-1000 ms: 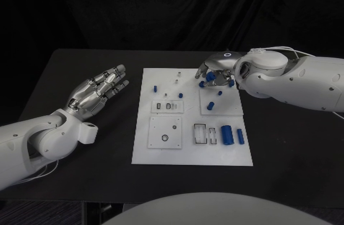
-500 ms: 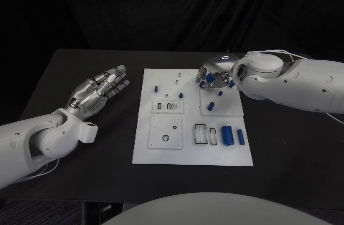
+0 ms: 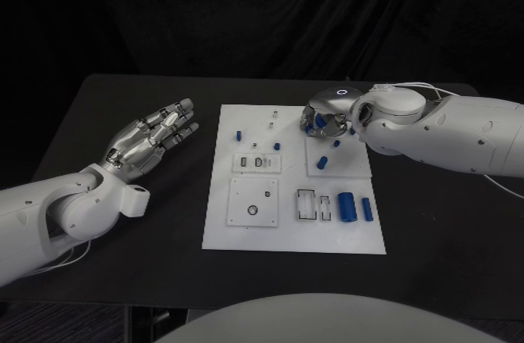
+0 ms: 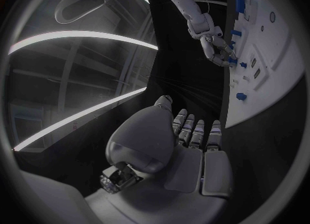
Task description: Assemble the parts on the task board
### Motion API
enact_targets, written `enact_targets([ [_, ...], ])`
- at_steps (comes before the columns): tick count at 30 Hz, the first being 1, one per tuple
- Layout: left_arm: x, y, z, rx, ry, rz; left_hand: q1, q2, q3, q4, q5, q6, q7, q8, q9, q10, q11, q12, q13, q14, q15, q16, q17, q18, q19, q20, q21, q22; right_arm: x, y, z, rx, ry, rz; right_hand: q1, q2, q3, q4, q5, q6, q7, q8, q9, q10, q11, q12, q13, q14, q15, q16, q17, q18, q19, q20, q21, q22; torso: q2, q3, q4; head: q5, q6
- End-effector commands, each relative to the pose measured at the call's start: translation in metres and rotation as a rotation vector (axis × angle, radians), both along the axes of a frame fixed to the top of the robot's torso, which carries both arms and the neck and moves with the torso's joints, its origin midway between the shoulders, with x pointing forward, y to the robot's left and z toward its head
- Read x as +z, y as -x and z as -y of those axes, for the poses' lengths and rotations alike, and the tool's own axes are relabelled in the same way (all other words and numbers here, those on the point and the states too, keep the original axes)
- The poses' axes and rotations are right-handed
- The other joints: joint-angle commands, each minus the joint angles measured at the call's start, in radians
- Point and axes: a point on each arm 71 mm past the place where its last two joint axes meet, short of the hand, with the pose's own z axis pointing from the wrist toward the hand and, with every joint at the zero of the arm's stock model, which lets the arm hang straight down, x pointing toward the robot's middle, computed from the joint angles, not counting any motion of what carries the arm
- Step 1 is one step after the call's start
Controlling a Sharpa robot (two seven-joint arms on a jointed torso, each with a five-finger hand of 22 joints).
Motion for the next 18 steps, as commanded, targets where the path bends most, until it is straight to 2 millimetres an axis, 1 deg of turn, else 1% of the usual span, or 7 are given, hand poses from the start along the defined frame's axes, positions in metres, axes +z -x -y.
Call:
enact_targets([
  [1,0.009,0.001,0.000,-0.002,0.079,0.087,0.014,-0.004,0.009,-0.007,0.005,-0.003,0.009,-0.006,0.000,0.000,0.007,0.000,0.000,0.003,0.010,0.003,0.002,0.013,0.002,0.009,0.006,0.002,0.001,0.000,0.000,0.017,-0.015,0.032,-0.004,-0.004,0.009,-0.002,0.003,0.001,-0.002,0.006,0.008,0.018,-0.001,0.010,0.004,-0.001,0.002,-0.004,0.001,-0.006,0.001,0.004,-0.004,0.004,-0.002,-0.0001,0.0007,0.000,0.000],
  [5,0.008,0.000,-0.001,-0.005,0.077,0.084,0.017,-0.010,0.011,-0.012,0.006,0.002,0.011,-0.005,0.001,0.000,0.008,0.001,0.000,0.003,0.010,0.003,0.002,0.014,0.003,0.011,0.007,0.002,0.002,-0.001,0.000,0.023,-0.027,0.047,0.011,-0.001,0.028,-0.019,0.013,0.011,0.001,0.018,0.035,0.049,-0.008,0.022,0.011,0.009,-0.001,0.000,0.013,-0.008,0.009,0.002,0.001,0.015,-0.003,-0.0004,0.0009,-0.001,0.000],
  [9,0.008,0.000,-0.001,-0.007,0.076,0.080,0.019,-0.011,0.014,-0.016,0.008,0.004,0.012,-0.005,0.001,0.000,0.009,0.000,0.000,0.003,0.011,0.003,0.002,0.014,0.003,0.012,0.007,0.002,0.003,0.000,0.000,0.034,-0.044,0.068,0.029,0.004,0.045,-0.040,0.020,0.026,0.008,0.039,0.068,0.074,-0.016,0.031,0.017,0.022,-0.005,0.011,0.039,-0.012,0.024,-0.002,0.013,0.036,-0.003,-0.0006,-0.0011,0.000,0.000],
  [11,0.008,-0.001,0.000,-0.008,0.075,0.079,0.021,-0.012,0.018,-0.020,0.011,0.006,0.013,-0.004,0.002,-0.001,0.010,0.000,0.000,0.003,0.012,0.003,0.002,0.014,0.004,0.013,0.007,0.002,0.005,0.000,-0.001,0.043,-0.057,0.085,0.028,0.007,0.048,-0.046,0.014,0.031,0.016,0.056,0.097,0.092,-0.021,0.036,0.021,0.033,-0.007,0.022,0.060,-0.015,0.034,-0.005,0.021,0.050,-0.003,-0.0010,-0.0015,0.003,0.000],
  [12,0.008,-0.001,0.000,-0.009,0.075,0.078,0.021,-0.012,0.018,-0.020,0.011,0.006,0.013,-0.004,0.002,-0.001,0.010,0.000,0.000,0.003,0.012,0.003,0.002,0.014,0.004,0.013,0.007,0.002,0.007,0.001,-0.001,0.048,-0.065,0.094,0.027,0.008,0.048,-0.047,0.006,0.031,0.016,0.061,0.106,0.099,-0.023,0.038,0.022,0.035,-0.008,0.023,0.062,-0.016,0.037,-0.005,0.022,0.053,-0.002,-0.0012,-0.0019,0.004,0.000],
  [14,0.007,-0.001,0.000,-0.010,0.074,0.077,0.022,-0.013,0.020,-0.022,0.012,0.008,0.013,-0.004,0.002,0.000,0.010,0.001,0.000,0.004,0.012,0.004,0.002,0.014,0.004,0.013,0.008,0.002,0.010,0.002,-0.002,0.059,-0.082,0.118,0.015,0.011,0.042,-0.042,-0.041,0.025,0.016,0.081,0.152,0.125,-0.030,0.038,0.024,0.045,-0.010,0.032,0.083,-0.019,0.046,-0.007,0.029,0.067,-0.002,-0.0012,-0.0029,0.007,0.000],
  [18,0.007,-0.001,0.000,-0.012,0.073,0.074,0.023,-0.013,0.021,-0.023,0.013,0.008,0.013,-0.004,0.002,0.000,0.010,0.001,0.000,0.004,0.012,0.004,0.002,0.015,0.004,0.014,0.008,0.002,0.019,0.002,-0.006,0.077,-0.103,0.155,0.020,0.011,0.045,-0.046,-0.051,0.015,0.019,0.090,0.182,0.145,-0.036,0.036,0.025,0.055,-0.011,0.044,0.109,-0.023,0.058,-0.008,0.038,0.084,-0.002,-0.0012,-0.0032,0.011,0.000],
])
